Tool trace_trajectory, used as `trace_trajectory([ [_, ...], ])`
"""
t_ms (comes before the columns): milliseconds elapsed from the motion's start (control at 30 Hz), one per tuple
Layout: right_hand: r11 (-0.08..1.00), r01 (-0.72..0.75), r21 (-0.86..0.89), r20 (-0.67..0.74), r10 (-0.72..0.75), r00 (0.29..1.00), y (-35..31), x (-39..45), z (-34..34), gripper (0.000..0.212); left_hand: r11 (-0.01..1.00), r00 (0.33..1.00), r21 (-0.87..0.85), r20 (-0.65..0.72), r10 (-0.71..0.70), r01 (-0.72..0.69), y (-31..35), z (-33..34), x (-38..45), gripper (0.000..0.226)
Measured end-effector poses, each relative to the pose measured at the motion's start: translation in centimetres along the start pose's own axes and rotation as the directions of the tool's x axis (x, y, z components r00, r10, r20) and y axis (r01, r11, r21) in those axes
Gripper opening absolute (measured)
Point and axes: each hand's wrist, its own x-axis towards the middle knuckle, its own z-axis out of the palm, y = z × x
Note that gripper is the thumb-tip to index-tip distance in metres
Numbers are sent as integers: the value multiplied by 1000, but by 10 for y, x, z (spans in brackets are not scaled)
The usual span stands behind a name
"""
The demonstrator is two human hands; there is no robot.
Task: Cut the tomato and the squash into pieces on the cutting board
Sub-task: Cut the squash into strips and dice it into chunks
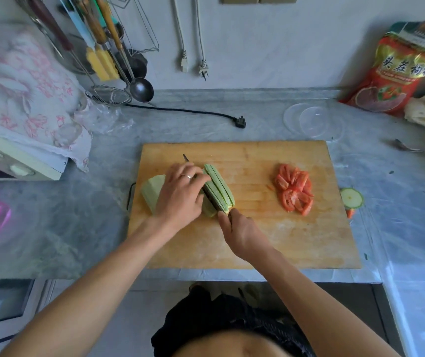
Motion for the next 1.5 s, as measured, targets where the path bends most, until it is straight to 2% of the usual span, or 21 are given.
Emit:
trace_trajectory([
  [33, 1000, 13, -23, -5, -14, 1000, -1, -1, 0, 42, 989, 981, 53, 147, 125, -134, 1, -5, 11, 40],
  [67, 999, 23, -41, -9, -23, 1000, -2, -1, 1, 42, 970, 932, 85, 309, 192, -228, 3, -7, 22, 39],
  [133, 999, 23, -36, -24, -23, 999, -3, -3, 2, 44, 925, 817, 164, 539, 207, -343, 8, -6, 38, 43],
  [167, 999, 19, -36, -17, -19, 1000, -3, -4, 2, 44, 907, 780, 193, 594, 196, -375, 11, -4, 43, 45],
  [367, 999, -32, -2, 0, 32, 999, -4, -4, -3, 42, 872, 722, 224, 665, 189, -434, 20, -4, 58, 38],
  [567, 1000, 2, 16, -49, -1, 999, -16, -8, -8, 43, 824, 606, 290, 791, 79, -487, 30, -12, 78, 32],
  [667, 1000, -16, 23, -43, 17, 999, -20, -10, -12, 44, 806, 573, 299, 818, 60, -511, 32, -11, 82, 29],
  [733, 999, -28, 41, -37, 30, 999, -21, -12, -15, 44, 814, 585, 295, 808, 67, -501, 33, -12, 82, 29],
  [800, 998, -27, 51, -29, 28, 999, -24, -15, -20, 47, 828, 634, 284, 766, 107, -483, 32, -16, 79, 37],
  [900, 1000, 2, 28, 1, -2, 1000, -29, -18, -29, 47, 880, 767, 239, 612, 193, -412, 26, -30, 70, 53],
  [933, 999, -3, 42, 0, 3, 1000, -30, -18, -30, 47, 907, 827, 200, 516, 222, -369, 22, -35, 63, 52],
  [1000, 993, -41, 107, -6, 42, 999, -30, -16, -34, 47, 962, 946, 87, 223, 234, -258, 11, -38, 48, 44],
  [1067, 984, -55, 167, 1, 56, 998, -33, -15, -36, 49, 994, 992, -50, -87, 88, -93, 3, -39, 27, 36],
  [1100, 980, -54, 190, 4, 55, 999, -34, -15, -38, 49, 993, 986, -119, -166, -11, -9, 2, -38, 18, 32],
  [1167, 978, -44, 206, 2, 45, 999, -39, -15, -42, 49, 963, 965, -213, -169, -202, 165, 3, -34, 3, 24],
  [1267, 981, -20, 193, -12, 23, 1000, -45, -16, -45, 49, 879, 920, -291, 8, -392, 377, -1, -13, -12, 17],
  [1367, 992, -6, 123, -6, 6, 1000, -45, -20, -44, 48, 839, 895, -309, 162, -417, 447, 2, 8, -24, 24],
  [1500, 1000, -3, 19, 8, 3, 1000, -41, -29, -37, 48, 860, 896, -264, 206, -393, 438, 19, 22, -34, 37],
])
